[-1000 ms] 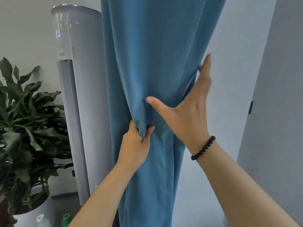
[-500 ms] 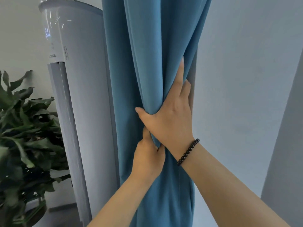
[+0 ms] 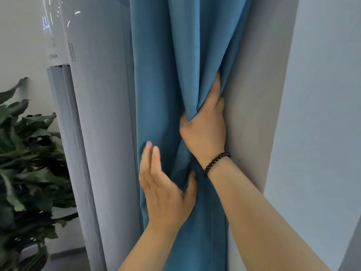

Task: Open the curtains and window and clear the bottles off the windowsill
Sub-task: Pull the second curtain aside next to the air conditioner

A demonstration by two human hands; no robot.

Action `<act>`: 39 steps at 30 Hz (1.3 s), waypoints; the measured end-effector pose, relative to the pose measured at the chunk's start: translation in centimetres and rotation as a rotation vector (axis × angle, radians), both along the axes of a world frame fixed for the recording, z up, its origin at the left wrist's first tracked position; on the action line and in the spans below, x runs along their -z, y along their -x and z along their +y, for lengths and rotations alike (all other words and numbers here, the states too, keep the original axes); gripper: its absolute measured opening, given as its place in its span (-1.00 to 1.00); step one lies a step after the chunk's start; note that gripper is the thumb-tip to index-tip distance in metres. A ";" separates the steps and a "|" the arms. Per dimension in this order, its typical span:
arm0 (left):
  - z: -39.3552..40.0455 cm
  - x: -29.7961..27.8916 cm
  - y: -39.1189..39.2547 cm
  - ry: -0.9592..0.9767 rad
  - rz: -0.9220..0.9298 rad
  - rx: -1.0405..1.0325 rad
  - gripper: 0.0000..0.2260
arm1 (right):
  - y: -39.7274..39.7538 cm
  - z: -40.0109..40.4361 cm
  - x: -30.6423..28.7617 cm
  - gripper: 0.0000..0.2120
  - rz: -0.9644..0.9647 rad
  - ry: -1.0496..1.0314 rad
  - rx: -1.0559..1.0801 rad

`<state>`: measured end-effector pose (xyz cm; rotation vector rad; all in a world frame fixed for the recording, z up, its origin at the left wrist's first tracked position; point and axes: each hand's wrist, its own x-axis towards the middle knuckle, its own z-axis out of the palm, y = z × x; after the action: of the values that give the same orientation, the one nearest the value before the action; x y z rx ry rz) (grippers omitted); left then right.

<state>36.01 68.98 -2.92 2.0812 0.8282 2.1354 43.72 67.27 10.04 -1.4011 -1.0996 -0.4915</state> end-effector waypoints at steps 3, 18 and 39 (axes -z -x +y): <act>2.1 -0.8 0.8 0.035 0.037 0.000 0.07 | -0.7 1.5 -0.1 -0.03 0.011 -0.005 0.042; 11.4 0.5 -2.7 0.464 0.126 0.499 0.25 | -1.9 9.2 -0.6 0.00 0.052 0.008 0.075; 24.1 2.8 -3.5 0.589 0.158 0.732 0.24 | -4.2 17.7 -1.1 0.01 0.028 0.066 0.183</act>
<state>39.54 93.08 -5.68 1.8369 0.4933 1.1900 47.87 85.01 11.16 -1.5711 -0.9774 -0.5693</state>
